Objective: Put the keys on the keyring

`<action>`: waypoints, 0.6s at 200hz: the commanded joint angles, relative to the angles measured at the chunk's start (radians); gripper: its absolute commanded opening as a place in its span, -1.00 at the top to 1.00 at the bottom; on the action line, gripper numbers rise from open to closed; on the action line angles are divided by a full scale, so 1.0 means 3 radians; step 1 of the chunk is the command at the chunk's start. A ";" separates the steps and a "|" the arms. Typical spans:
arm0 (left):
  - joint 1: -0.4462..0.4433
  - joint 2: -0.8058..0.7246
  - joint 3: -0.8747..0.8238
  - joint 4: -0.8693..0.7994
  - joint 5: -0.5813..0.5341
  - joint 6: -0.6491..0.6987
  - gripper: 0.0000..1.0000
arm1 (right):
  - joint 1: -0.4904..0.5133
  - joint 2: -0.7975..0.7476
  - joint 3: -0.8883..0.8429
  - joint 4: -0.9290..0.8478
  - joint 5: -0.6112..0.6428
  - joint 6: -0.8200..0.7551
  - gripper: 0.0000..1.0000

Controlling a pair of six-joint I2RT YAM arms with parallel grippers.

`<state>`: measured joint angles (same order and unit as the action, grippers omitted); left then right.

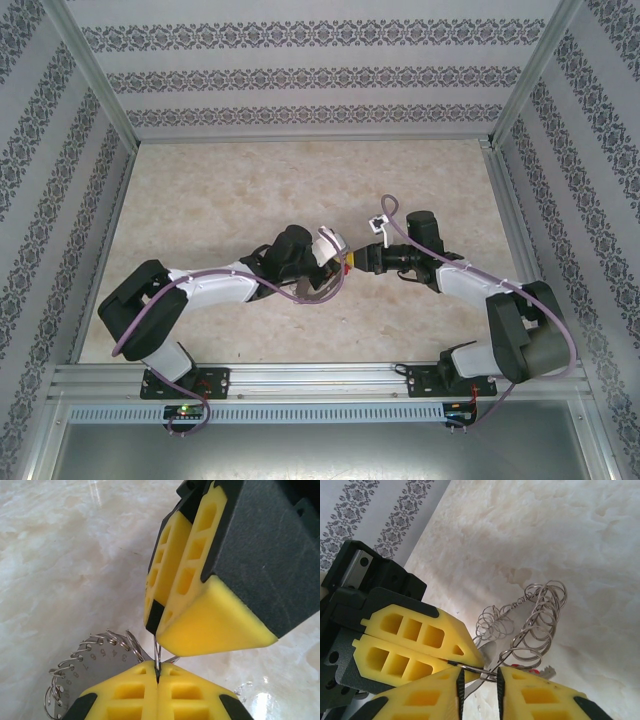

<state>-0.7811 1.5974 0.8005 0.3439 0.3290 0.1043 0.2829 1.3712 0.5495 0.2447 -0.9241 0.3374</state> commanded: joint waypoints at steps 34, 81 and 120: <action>0.0153 0.0053 0.0118 0.0121 0.0510 0.0089 1.00 | -0.0050 -0.0110 -0.0079 0.0373 0.0088 -0.0053 0.31; 0.0303 0.0090 0.0203 0.0067 0.0717 0.0153 1.00 | -0.0147 -0.0155 -0.0057 0.0369 -0.0039 -0.0152 0.17; 0.0437 0.0141 0.0274 0.0050 0.0930 0.0161 1.00 | -0.0151 -0.0160 -0.0089 0.0449 -0.0174 -0.0219 0.17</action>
<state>-0.6769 1.6249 0.8455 0.3443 0.5297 0.1287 0.2409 1.3365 0.5343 0.3313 -0.9260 0.3092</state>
